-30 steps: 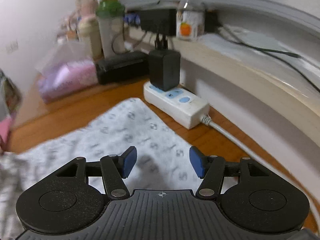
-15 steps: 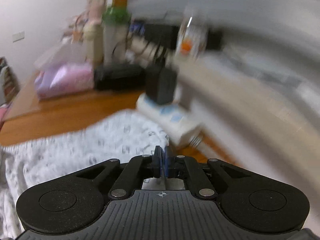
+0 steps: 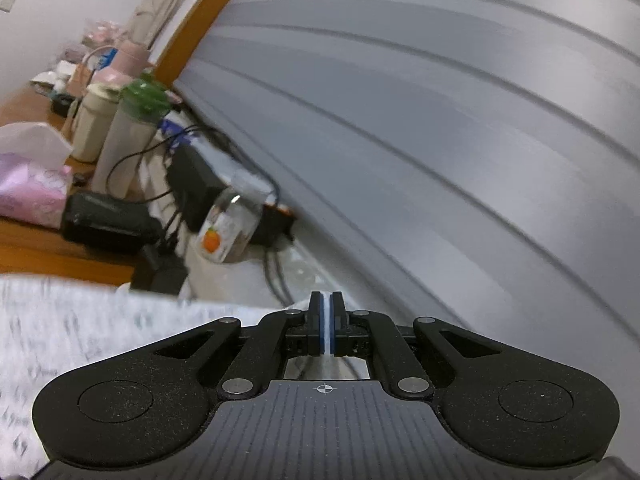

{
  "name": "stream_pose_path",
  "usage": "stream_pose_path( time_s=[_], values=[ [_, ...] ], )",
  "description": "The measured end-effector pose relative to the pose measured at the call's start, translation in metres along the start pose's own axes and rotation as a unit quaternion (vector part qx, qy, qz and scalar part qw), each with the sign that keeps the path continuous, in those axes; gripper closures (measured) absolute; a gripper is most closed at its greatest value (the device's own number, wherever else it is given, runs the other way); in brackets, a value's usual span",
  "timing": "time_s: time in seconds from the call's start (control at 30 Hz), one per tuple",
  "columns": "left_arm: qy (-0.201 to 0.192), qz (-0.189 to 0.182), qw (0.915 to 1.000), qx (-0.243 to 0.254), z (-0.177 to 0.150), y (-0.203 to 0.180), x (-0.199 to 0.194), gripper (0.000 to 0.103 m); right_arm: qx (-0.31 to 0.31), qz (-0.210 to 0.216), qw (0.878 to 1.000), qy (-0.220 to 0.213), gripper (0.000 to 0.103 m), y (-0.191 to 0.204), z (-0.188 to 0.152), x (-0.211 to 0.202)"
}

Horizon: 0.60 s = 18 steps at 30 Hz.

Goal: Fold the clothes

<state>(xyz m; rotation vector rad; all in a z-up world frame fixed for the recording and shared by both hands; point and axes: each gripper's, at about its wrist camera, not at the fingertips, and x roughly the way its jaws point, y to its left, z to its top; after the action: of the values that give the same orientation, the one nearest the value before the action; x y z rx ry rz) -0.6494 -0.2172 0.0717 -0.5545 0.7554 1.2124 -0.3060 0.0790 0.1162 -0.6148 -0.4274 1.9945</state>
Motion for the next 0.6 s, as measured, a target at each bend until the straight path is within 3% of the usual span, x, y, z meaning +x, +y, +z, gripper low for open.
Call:
stream_pose_path(
  time_s=[0.13,0.2,0.23,0.43,0.6],
  values=[
    [-0.024,0.015,0.9994,-0.018,0.004,0.008,-0.014,0.086,-0.018,0.034,0.999,0.021,0.093,0.023,-0.007,0.003],
    [-0.041,0.020,0.9987,-0.022,0.010,0.009,-0.023,0.084,-0.013,0.044,0.999,0.017,0.071,0.029,-0.006,0.000],
    [-0.046,0.024,0.9985,-0.018,0.013,0.007,-0.025,0.082,-0.004,0.055,0.998,0.017,0.067,0.029,-0.005,-0.004],
    [-0.079,0.031,0.9964,0.002,0.036,-0.009,-0.028,0.077,0.022,0.095,0.995,0.031,0.064,0.024,-0.011,-0.040],
    [-0.104,0.020,0.9942,0.014,0.055,-0.028,-0.022,0.068,0.036,0.100,0.993,0.050,0.064,-0.004,-0.033,-0.095]
  ],
)
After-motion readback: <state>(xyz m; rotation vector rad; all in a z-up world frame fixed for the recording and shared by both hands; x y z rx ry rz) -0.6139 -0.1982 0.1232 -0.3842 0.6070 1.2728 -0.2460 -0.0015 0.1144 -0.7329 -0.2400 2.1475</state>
